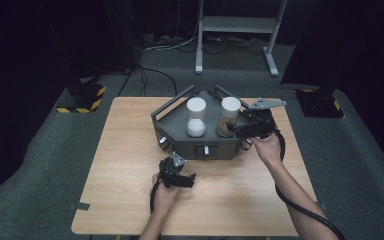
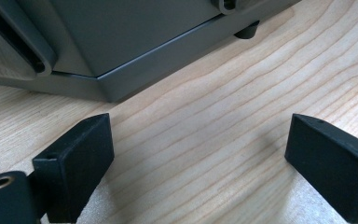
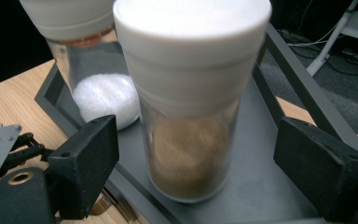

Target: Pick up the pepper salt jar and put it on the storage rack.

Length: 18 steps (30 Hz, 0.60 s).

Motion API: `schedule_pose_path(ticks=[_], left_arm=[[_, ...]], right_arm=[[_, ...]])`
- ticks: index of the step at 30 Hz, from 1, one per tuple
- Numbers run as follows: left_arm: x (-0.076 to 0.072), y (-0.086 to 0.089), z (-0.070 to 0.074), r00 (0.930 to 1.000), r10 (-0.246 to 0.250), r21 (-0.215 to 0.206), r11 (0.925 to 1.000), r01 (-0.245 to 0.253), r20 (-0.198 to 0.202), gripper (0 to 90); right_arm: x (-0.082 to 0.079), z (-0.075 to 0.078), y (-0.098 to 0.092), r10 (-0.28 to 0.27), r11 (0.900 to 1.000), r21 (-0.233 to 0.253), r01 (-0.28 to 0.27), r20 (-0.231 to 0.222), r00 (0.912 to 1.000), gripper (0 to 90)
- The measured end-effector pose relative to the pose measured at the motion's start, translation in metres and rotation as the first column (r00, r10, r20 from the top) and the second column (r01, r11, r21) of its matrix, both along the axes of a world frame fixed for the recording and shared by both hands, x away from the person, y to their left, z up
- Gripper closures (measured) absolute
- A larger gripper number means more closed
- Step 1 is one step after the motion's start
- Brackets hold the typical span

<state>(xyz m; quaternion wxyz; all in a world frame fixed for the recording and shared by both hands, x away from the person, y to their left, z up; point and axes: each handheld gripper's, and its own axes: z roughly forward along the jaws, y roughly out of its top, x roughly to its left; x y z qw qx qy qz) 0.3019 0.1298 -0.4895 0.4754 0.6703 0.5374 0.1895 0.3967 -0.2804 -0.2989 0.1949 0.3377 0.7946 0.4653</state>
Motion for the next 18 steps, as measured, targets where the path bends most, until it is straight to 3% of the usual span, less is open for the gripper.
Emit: schedule_pose_path(ticks=[18], left_arm=[[0.000, 0.000, 0.000, 1.0000, 0.000, 0.001, 1.0000, 0.000, 0.000, 7.9]], right_arm=[[-0.021, -0.020, -0.024, -0.020, 1.000, -0.011, 0.020, -0.006, 0.9998, 14.4]])
